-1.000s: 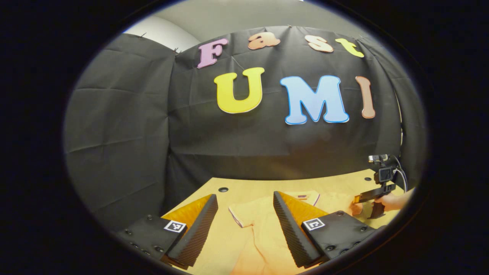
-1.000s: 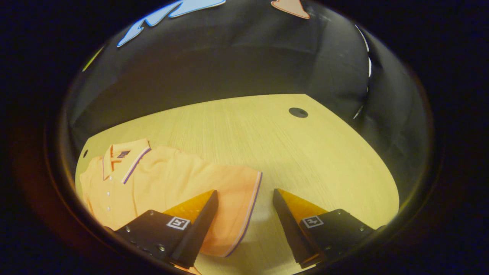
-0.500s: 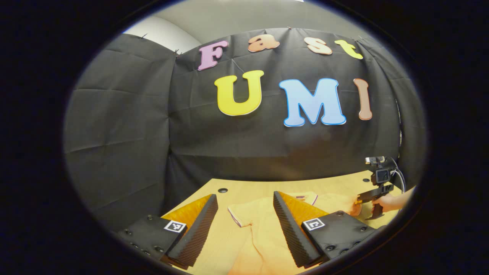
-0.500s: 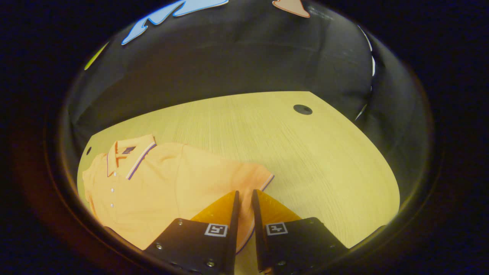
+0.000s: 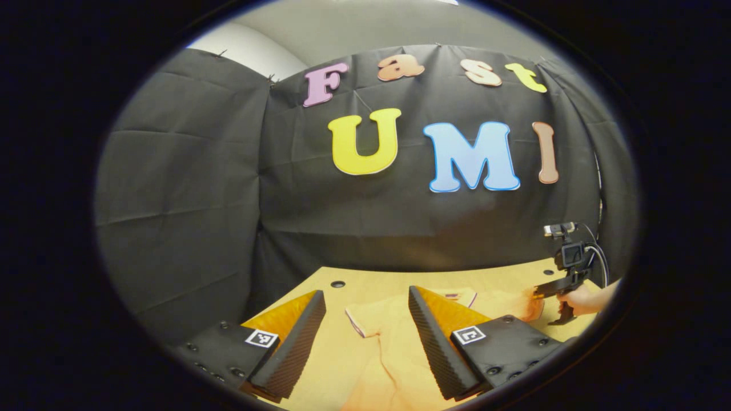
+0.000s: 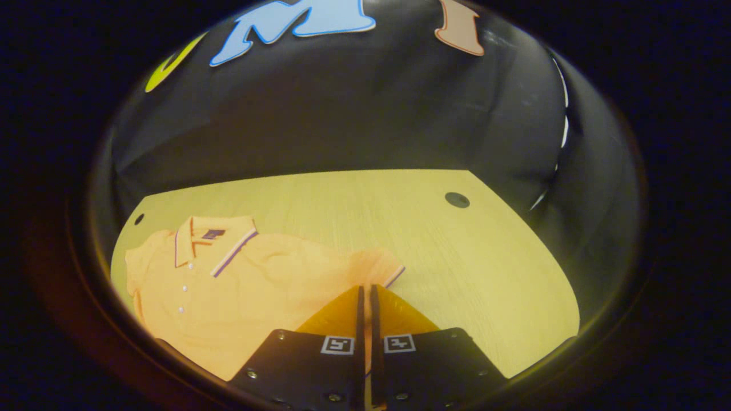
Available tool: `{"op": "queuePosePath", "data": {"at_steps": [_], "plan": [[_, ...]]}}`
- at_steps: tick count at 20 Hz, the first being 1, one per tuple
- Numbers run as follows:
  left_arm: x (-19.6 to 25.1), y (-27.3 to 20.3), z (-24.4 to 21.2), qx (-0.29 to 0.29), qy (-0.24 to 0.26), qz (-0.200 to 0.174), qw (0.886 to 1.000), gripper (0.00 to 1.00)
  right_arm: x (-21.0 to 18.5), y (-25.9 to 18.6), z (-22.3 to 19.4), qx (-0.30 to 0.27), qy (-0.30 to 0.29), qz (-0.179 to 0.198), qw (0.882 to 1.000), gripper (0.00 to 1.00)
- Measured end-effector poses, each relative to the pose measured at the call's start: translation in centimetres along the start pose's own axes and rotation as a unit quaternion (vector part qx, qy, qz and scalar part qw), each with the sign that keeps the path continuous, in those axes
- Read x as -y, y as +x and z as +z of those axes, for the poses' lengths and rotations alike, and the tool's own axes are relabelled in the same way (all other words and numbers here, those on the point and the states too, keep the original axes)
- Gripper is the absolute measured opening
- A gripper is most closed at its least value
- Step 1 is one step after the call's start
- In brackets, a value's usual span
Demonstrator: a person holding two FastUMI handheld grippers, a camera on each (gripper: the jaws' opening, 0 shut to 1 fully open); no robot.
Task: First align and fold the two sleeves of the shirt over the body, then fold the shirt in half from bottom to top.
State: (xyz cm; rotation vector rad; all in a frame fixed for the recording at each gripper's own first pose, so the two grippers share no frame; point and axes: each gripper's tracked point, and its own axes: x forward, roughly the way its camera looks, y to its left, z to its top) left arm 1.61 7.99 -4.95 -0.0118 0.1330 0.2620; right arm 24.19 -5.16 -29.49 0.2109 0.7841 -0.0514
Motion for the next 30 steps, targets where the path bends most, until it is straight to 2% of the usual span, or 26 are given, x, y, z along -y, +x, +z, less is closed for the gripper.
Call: {"op": "queuePosePath", "data": {"at_steps": [4,11,15,21,26,30], "plan": [[-0.6,-0.3,0.6,0.011,0.001,0.004,1.0,0.95,-3.5,-1.0,1.8,0.022,-0.045,0.033,0.998,0.04],[-2.7,0.7,0.2,0.01,-0.006,0.007,1.0,0.95,-9.2,-1.1,-0.1,0.0,-0.077,0.069,0.995,0.04],[-4.0,2.4,-0.6,0.003,-0.011,0.001,1.0,0.95,-11.3,-1.1,-1.3,-0.011,-0.096,0.077,0.992,0.05],[-5.1,4.5,-1.2,-0.003,-0.017,-0.011,1.0,0.95,-12.3,-0.8,-2.5,-0.028,-0.097,0.07,0.992,0.08],[-5.7,6.4,-1.5,-0.003,-0.02,-0.023,1.0,0.95,-12.5,-2.0,-2.9,-0.031,-0.09,0.071,0.993,0.2],[-5.4,7.9,-2.0,-0.002,-0.017,-0.038,0.999,0.95,-13.1,-4.4,-2.2,-0.01,-0.083,0.071,0.994,0.41]]}}
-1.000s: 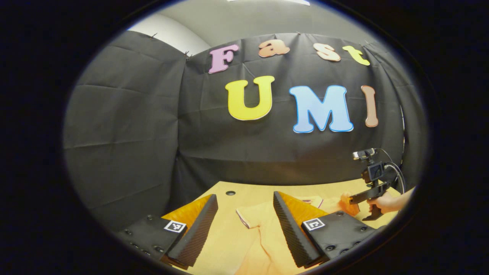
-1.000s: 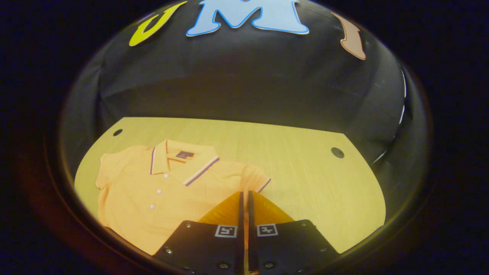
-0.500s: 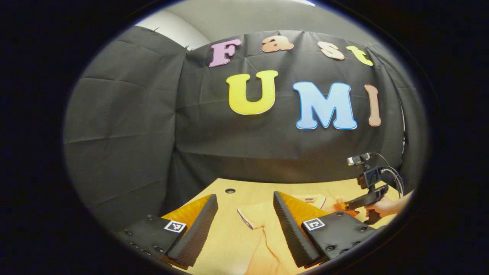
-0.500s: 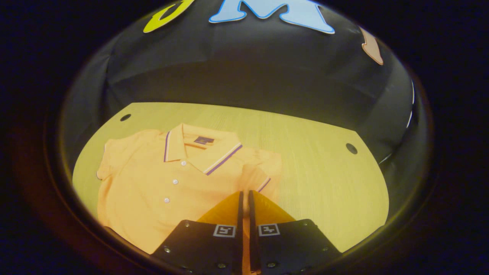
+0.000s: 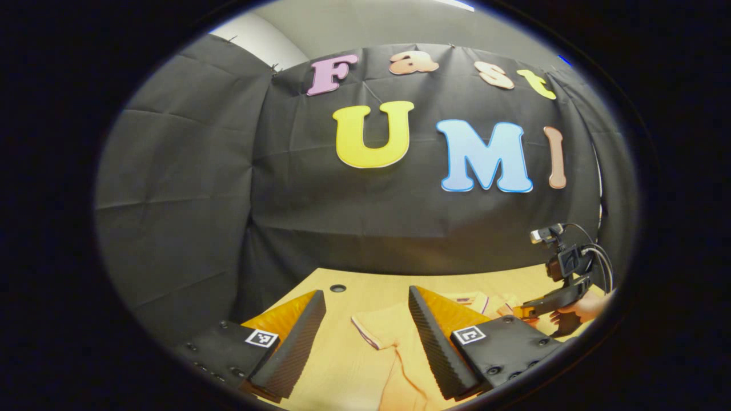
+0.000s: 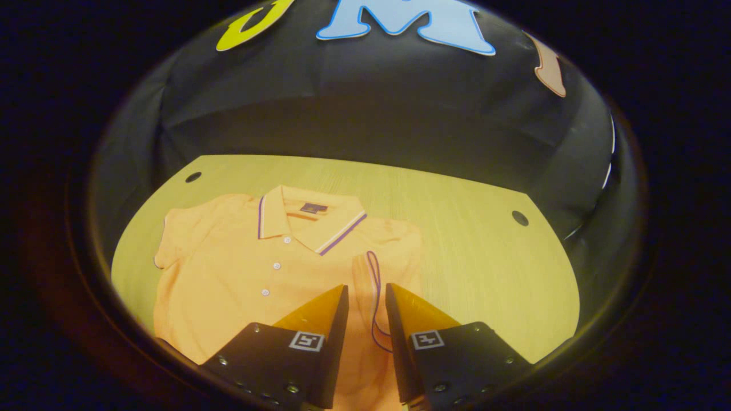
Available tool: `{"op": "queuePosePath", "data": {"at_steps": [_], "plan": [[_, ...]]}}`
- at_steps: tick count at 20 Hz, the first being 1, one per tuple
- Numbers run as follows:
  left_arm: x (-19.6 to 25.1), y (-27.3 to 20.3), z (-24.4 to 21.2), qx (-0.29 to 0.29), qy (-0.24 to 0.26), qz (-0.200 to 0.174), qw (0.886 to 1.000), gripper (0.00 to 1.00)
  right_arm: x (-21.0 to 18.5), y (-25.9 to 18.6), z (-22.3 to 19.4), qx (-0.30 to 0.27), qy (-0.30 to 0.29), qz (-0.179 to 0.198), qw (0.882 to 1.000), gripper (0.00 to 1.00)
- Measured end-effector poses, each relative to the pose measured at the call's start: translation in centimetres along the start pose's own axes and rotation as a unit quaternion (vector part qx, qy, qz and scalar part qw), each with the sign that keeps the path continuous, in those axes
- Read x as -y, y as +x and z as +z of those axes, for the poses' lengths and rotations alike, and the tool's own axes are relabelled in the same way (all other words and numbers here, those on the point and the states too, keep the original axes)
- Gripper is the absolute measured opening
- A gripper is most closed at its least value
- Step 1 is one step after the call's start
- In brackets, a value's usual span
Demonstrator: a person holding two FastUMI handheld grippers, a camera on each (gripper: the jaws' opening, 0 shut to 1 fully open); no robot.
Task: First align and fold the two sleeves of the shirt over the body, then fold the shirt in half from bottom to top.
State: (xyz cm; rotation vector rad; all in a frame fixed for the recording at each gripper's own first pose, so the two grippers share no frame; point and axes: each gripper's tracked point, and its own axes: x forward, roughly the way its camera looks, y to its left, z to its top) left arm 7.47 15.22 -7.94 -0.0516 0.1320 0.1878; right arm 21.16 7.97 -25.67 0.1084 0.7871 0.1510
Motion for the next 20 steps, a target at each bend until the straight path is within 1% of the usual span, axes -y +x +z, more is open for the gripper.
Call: {"op": "queuePosePath", "data": {"at_steps": [1,2,3,5,6,8,9,11,12,15,16,18,20], "plan": [[-0.1,0.4,-0.4,-0.001,-0.001,-0.004,1.0,0.95,-0.4,-0.8,0.5,0.011,0.006,0.002,1.0,0.46],[-0.1,0.9,-0.5,-0.002,-0.003,-0.009,1.0,0.95,-0.6,-1.6,0.8,0.02,0.009,0.001,1.0,0.53],[0.0,1.3,-0.6,-0.005,-0.005,-0.016,1.0,0.95,-0.9,-2.5,1.1,0.028,0.01,-0.001,1.0,0.51],[0.1,2.3,-1.3,-0.009,-0.005,-0.027,1.0,0.95,-1.6,-4.6,2.0,0.049,0.012,-0.002,0.999,0.53],[0.0,2.8,-1.5,-0.012,-0.005,-0.03,0.999,0.95,-2.0,-5.5,2.2,0.06,0.013,0.0,0.998,0.61],[-0.4,4.1,-2.5,-0.022,-0.003,-0.036,0.999,0.95,-2.6,-7.8,3.0,0.084,0.016,-0.006,0.996,0.72],[-0.5,4.9,-3.0,-0.028,-0.003,-0.039,0.999,0.95,-2.8,-9.0,3.4,0.093,0.019,-0.009,0.995,0.7],[-0.6,6.6,-4.2,-0.043,-0.003,-0.047,0.998,0.95,-3.6,-11.3,3.8,0.106,0.024,-0.013,0.994,0.79],[-0.6,7.3,-4.8,-0.049,-0.003,-0.051,0.997,0.95,-3.8,-12.6,3.8,0.114,0.025,-0.018,0.993,0.88],[-0.6,9.9,-6.8,-0.071,-0.005,-0.055,0.996,0.95,-4.3,-16.3,4.5,0.141,0.032,-0.029,0.989,0.89],[-0.8,10.8,-7.3,-0.077,-0.004,-0.051,0.996,0.95,-4.5,-17.3,4.5,0.146,0.035,-0.032,0.988,0.93],[-1.2,12.3,-9.0,-0.093,-0.005,-0.043,0.995,0.95,-4.6,-19.3,4.6,0.156,0.037,-0.04,0.986,0.94],[-1.4,14.0,-10.8,-0.113,-0.021,-0.037,0.993,0.95,-4.9,-21.2,4.5,0.163,0.039,-0.045,0.985,0.94]]}}
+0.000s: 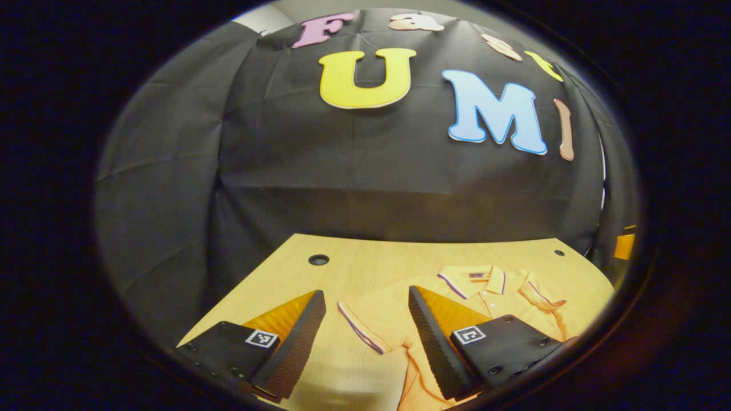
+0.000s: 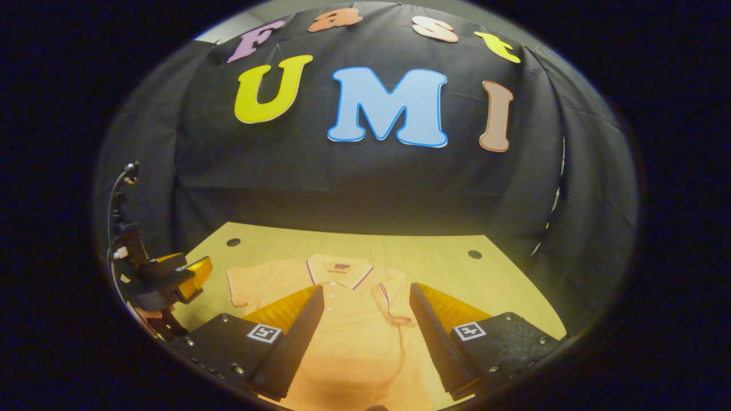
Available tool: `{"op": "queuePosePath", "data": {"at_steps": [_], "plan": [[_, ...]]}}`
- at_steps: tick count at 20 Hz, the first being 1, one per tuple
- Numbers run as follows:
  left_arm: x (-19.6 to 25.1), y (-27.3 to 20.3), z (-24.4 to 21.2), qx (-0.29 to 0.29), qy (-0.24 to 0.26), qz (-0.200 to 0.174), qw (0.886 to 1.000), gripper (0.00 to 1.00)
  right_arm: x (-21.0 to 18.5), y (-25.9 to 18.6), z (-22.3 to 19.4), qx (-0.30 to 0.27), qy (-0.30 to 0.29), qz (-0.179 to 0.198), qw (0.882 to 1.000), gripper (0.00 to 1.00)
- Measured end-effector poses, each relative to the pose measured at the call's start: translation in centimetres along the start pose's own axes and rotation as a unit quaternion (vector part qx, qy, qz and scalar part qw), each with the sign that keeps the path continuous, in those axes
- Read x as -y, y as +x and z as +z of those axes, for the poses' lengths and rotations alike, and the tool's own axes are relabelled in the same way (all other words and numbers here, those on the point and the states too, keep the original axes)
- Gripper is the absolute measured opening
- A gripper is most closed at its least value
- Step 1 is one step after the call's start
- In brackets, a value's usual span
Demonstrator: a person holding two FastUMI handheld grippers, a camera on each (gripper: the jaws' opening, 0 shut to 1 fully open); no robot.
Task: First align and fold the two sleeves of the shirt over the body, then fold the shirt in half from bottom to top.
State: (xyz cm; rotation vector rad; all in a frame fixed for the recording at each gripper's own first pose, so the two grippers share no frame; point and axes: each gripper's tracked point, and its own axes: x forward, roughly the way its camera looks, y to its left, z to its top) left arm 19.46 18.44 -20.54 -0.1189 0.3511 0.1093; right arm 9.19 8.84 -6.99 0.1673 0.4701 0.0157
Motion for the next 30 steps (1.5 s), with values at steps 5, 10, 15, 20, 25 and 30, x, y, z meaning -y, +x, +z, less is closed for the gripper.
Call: {"op": "queuePosePath", "data": {"at_steps": [5,10,15,20,25,30], "plan": [[-1.9,5.6,-3.4,-0.047,-0.026,0.026,0.998,0.95,0.0,-3.6,0.7,0.009,0.003,-0.007,1.0,0.94],[-3.3,9.7,-7.1,-0.102,-0.027,0.048,0.993,0.95,-0.2,-5.7,0.9,0.014,-0.006,-0.007,1.0,0.92],[-3.1,12.9,-9.2,-0.138,-0.015,0.05,0.989,0.95,-1.1,-5.7,-0.1,-0.005,-0.011,0.003,1.0,0.94],[-2.5,14.9,-10.8,-0.167,0.005,0.049,0.985,0.95,-0.6,-5.9,-1.1,-0.013,-0.002,-0.003,1.0,0.94],[-1.9,15.2,-11.0,-0.171,0.017,0.039,0.984,0.94,-0.1,-5.8,-2.2,-0.027,0.022,-0.008,0.999,0.94],[-0.7,15.6,-11.0,-0.166,0.01,0.028,0.986,0.43,-0.8,-5.5,-2.7,-0.038,0.04,-0.001,0.998,0.94]]}}
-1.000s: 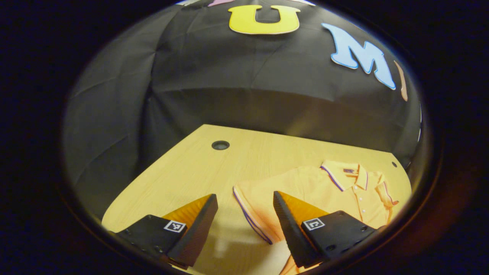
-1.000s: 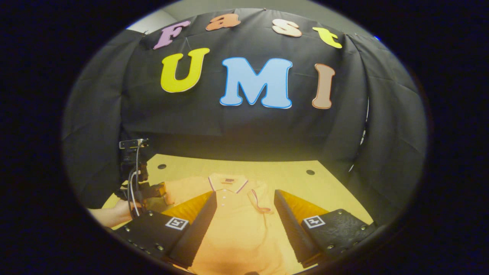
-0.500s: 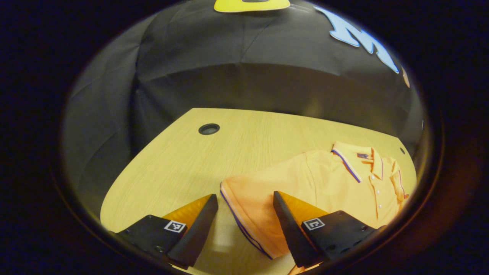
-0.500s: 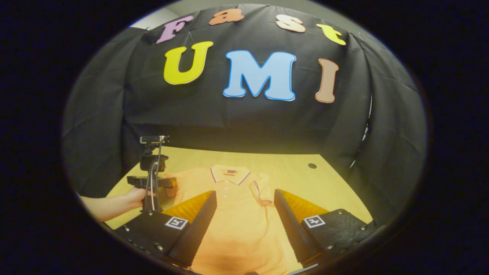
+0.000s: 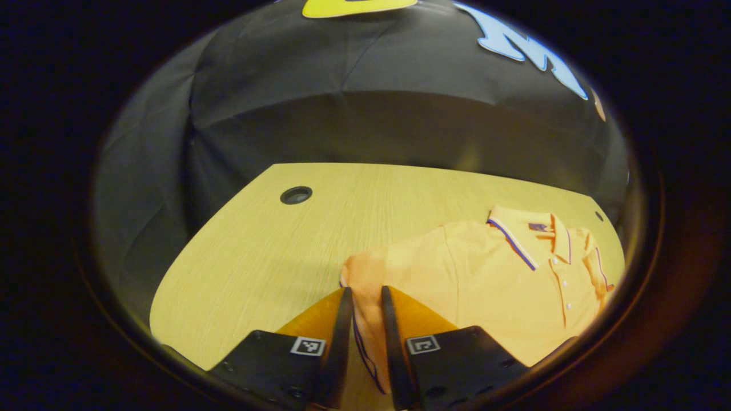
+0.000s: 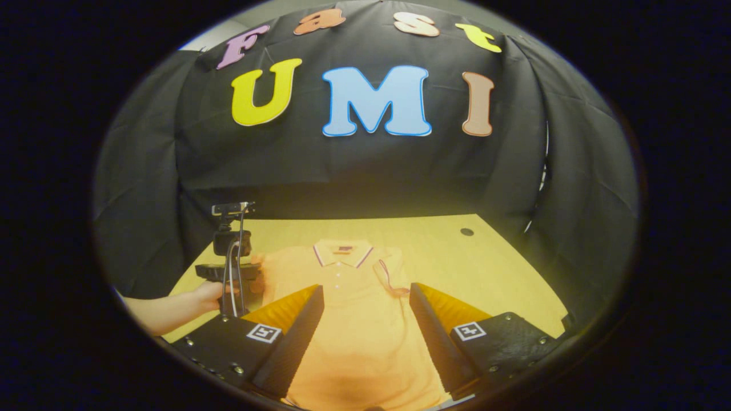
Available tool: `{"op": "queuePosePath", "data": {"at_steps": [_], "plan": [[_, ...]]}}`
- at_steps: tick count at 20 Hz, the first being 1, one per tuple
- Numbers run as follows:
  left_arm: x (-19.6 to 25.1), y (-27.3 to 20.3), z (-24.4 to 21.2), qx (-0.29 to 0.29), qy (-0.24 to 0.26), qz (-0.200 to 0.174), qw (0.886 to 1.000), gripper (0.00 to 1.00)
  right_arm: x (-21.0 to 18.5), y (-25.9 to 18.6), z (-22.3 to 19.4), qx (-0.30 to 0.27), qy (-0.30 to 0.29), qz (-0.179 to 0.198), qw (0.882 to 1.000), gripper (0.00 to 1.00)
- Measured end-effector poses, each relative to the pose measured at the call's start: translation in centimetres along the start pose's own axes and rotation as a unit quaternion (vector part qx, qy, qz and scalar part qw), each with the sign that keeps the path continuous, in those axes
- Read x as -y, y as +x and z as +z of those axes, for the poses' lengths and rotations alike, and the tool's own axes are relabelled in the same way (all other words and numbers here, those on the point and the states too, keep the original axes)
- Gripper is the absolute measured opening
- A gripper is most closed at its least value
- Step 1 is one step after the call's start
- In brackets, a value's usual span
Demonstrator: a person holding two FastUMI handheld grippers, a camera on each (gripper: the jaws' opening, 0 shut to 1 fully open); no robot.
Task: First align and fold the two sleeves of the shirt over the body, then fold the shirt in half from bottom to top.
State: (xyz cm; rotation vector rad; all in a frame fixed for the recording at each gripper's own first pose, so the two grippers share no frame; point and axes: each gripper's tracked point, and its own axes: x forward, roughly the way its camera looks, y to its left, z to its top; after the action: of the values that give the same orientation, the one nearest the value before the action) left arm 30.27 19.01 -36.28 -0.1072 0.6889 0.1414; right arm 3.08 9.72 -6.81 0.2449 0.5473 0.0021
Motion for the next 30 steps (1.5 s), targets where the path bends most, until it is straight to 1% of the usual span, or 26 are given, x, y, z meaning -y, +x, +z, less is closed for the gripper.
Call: {"op": "queuePosePath", "data": {"at_steps": [1,2,3,4,6,7,8,9,10,13,15,19,20,21,23,27,28,29,30], "plan": [[0.0,0.1,-0.1,0.001,-0.001,0.0,1.0,0.3,-0.1,0.0,0.1,0.0,0.001,0.001,1.0,0.94],[0.0,0.1,0.0,-0.001,0.004,0.001,1.0,0.2,0.0,0.0,-0.1,0.001,0.001,0.0,1.0,0.94],[0.2,0.0,0.1,-0.001,0.008,-0.001,1.0,0.21,0.0,-0.1,-0.1,0.001,0.001,0.0,1.0,0.94],[0.3,0.0,0.1,-0.004,0.016,-0.002,1.0,0.11,0.1,-0.1,-0.2,0.001,0.001,-0.001,1.0,0.92],[0.5,-0.2,0.2,-0.004,0.018,-0.003,1.0,0.11,0.5,-0.2,-0.3,0.001,0.002,-0.007,1.0,0.94],[0.6,-0.5,0.6,0.002,0.012,-0.002,1.0,0.11,0.7,-0.3,-0.4,0.0,0.003,-0.009,1.0,0.94],[0.7,-1.0,1.1,0.01,0.007,-0.001,1.0,0.11,1.1,-0.4,-0.6,0.0,0.005,-0.012,1.0,0.92],[1.0,-1.5,1.6,0.017,0.005,-0.002,1.0,0.11,1.4,-0.5,-0.7,-0.001,0.007,-0.014,1.0,0.94],[1.4,-2.0,2.2,0.024,0.008,-0.003,1.0,0.11,1.6,-0.6,-0.9,-0.002,0.01,-0.016,1.0,0.94],[3.5,-3.1,3.7,0.043,0.033,-0.016,0.998,0.11,2.1,-0.8,-1.3,-0.005,0.02,-0.024,0.999,0.94],[5.4,-3.3,4.1,0.046,0.05,-0.031,0.997,0.11,2.4,-1.0,-1.7,-0.006,0.026,-0.033,0.999,0.92],[8.8,-3.3,3.8,0.042,0.07,-0.063,0.995,0.11,2.7,-1.0,-2.7,-0.012,0.033,-0.057,0.998,0.92],[9.6,-3.4,3.8,0.041,0.076,-0.069,0.994,0.11,2.7,-1.1,-3.0,-0.013,0.037,-0.059,0.997,0.94],[10.2,-3.3,3.7,0.039,0.081,-0.075,0.993,0.11,2.5,-1.0,-3.0,-0.012,0.042,-0.06,0.997,0.92],[11.4,-3.3,3.3,0.033,0.09,-0.083,0.992,0.11,2.5,-0.6,-3.2,-0.012,0.046,-0.061,0.997,0.93],[12.8,-2.9,2.1,0.013,0.106,-0.086,0.991,0.12,2.8,-0.5,-3.4,-0.008,0.042,-0.058,0.997,0.94],[13.0,-2.9,1.8,0.009,0.108,-0.087,0.99,0.12,2.9,-0.6,-3.6,-0.008,0.039,-0.056,0.998,0.92],[13.3,-3.0,1.5,0.005,0.109,-0.087,0.99,0.14,3.1,-0.5,-3.7,-0.011,0.036,-0.052,0.998,0.94],[13.4,-3.1,1.4,0.004,0.109,-0.085,0.99,0.14,3.3,-0.5,-3.9,-0.013,0.034,-0.048,0.998,0.92]]}}
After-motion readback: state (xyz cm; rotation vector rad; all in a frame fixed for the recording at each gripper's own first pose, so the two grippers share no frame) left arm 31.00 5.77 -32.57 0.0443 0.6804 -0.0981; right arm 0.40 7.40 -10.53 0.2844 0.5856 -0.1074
